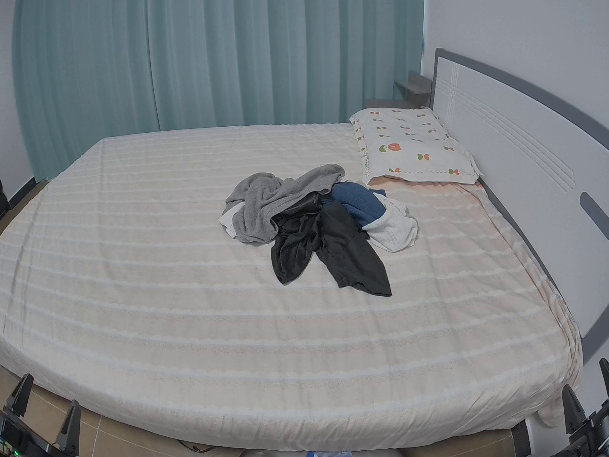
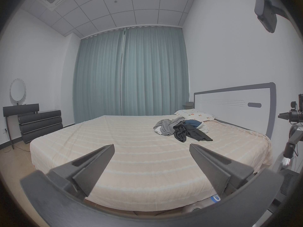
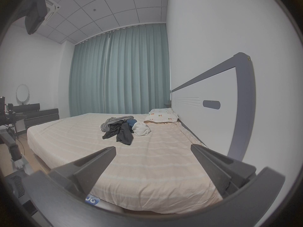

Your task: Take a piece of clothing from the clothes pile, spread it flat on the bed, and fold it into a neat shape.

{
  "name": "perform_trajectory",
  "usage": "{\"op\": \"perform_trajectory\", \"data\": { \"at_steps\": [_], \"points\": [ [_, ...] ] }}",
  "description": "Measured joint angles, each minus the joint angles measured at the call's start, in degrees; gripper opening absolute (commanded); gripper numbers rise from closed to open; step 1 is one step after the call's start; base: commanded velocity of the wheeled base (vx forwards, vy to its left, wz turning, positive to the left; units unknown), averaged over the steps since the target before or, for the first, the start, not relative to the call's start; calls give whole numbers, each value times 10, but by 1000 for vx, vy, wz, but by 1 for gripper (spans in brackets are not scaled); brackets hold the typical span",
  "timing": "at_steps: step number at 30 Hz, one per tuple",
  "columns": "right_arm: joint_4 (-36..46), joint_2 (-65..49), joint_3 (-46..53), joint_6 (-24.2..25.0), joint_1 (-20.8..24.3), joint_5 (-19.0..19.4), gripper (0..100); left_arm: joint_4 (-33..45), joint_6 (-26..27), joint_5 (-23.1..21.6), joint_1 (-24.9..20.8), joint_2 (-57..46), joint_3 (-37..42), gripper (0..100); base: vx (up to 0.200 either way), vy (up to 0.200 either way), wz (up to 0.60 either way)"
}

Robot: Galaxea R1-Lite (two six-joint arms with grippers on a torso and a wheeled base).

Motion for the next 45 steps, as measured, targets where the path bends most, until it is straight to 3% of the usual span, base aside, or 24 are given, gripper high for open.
{"op": "perform_trajectory", "data": {
  "at_steps": [6, 11, 19, 31, 45],
  "points": [
    [4, 2, -31, 6, -4, 1, 100, 0, 0, -1, 0, 0, 0, 100, 0, 0, 0],
    [25, 23, -84, -18, -16, 24, 100, 0, 0, -1, 0, 0, 0, 100, 0, 0, 0],
    [24, 127, -97, -22, -27, 55, 100, -1, 1, -4, -2, 0, 0, 100, 0, 0, 0],
    [-87, 402, -134, 27, -26, 77, 100, -1, 1, -5, -21, 18, 0, 100, 0, 0, 0],
    [-239, 795, -244, 115, 27, 60, 100, 0, 2, -4, -13, 17, 0, 100, 0, 0, 0]
  ]
}}
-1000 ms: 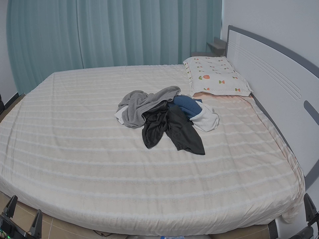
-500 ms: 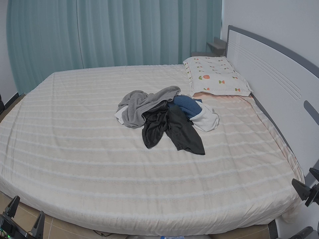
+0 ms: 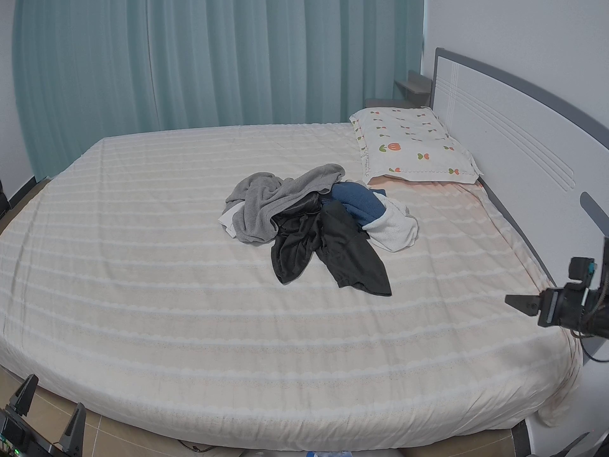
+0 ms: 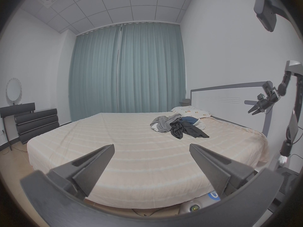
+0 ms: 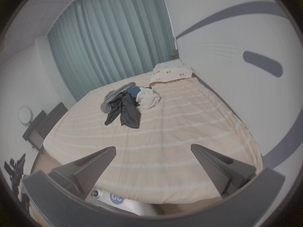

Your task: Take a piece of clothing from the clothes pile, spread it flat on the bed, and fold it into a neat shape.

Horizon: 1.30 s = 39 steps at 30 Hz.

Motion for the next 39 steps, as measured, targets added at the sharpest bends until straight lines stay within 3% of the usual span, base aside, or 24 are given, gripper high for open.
{"op": "perform_trajectory", "data": {
  "at_steps": [17, 39],
  "points": [
    [-44, 402, -318, 135, 120, -89, 100, 0, 4, 2, 12, -16, 0, 100, 0, 0, 0],
    [-38, 673, -603, 172, 162, -115, 100, 0, 5, 2, 12, -16, 0, 100, 0, 0, 0]
  ]
}}
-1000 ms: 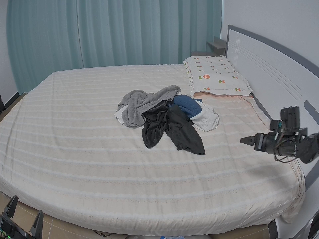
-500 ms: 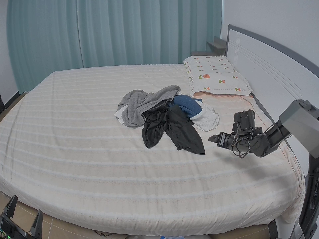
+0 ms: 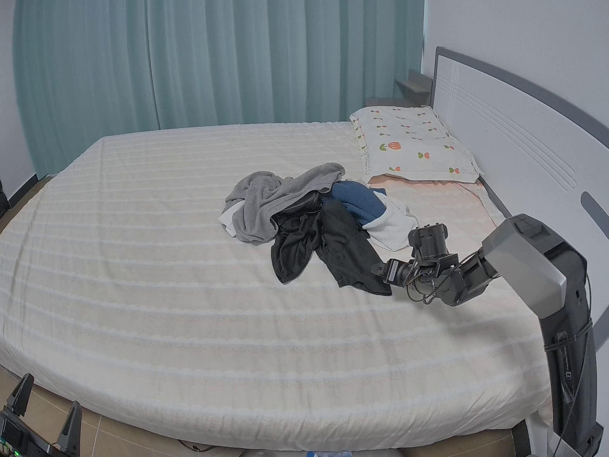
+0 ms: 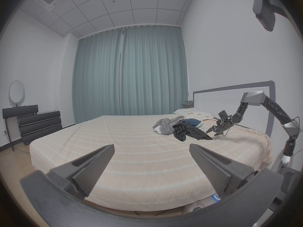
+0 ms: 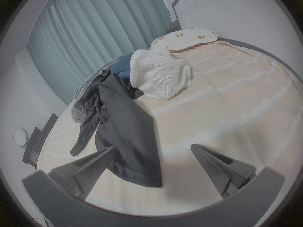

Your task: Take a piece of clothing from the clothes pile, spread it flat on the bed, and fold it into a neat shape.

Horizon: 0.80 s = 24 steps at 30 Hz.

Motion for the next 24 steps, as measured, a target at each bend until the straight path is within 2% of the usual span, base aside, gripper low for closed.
{"op": "perform_trajectory", "data": {
  "at_steps": [11, 12, 16, 24],
  "points": [
    [0, 72, -90, 1, 15, -26, 100, 1, 0, 1, 0, 0, 0, 100, 0, 0, 0],
    [0, 76, -96, 0, 15, -30, 0, 1, 0, 1, 0, 0, 0, 100, 0, 0, 0],
    [0, 91, -118, -3, 22, -47, 0, 1, -3, 3, 0, 0, 0, 100, 0, 0, 0],
    [-5, 92, -110, -21, 33, -49, 0, 1, -3, 4, 0, 0, 0, 100, 0, 0, 0]
  ]
}}
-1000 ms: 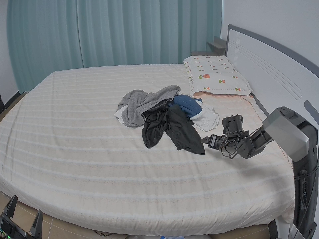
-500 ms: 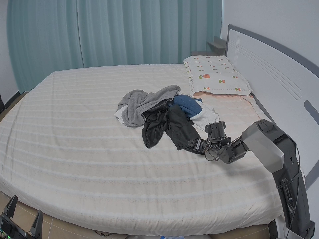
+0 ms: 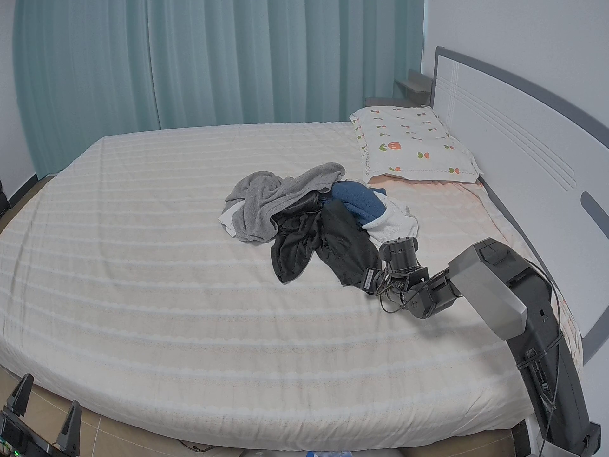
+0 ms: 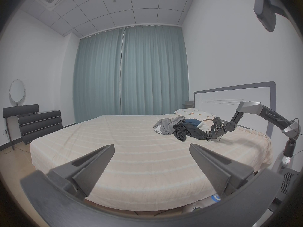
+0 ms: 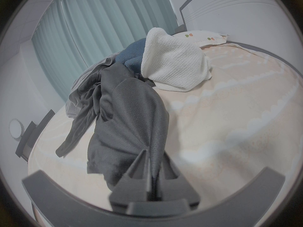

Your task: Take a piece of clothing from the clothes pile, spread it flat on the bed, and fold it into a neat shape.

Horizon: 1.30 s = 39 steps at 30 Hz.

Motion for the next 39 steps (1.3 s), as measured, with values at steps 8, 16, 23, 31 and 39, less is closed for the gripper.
{"op": "perform_trajectory", "data": {
  "at_steps": [8, 16, 23, 31, 39],
  "points": [
    [-17, -41, 66, -25, -1, 0, 0, 0, 1, 0, 0, 0, 0, 100, 0, 0, 0],
    [-75, -117, 177, -18, -7, 12, 0, 0, 1, 0, 0, 0, 0, 100, 0, 0, 0],
    [-84, -206, 276, 50, -6, 78, 0, 0, 0, 0, 0, 0, 0, 100, 0, 0, 0],
    [-85, -356, 406, 143, 9, 154, 0, -1, 0, 1, 0, 0, 0, 100, 0, 0, 0],
    [-82, -516, 519, 165, 34, 181, 0, -10, -9, 8, 1, 0, 0, 100, 0, 0, 0]
  ]
}}
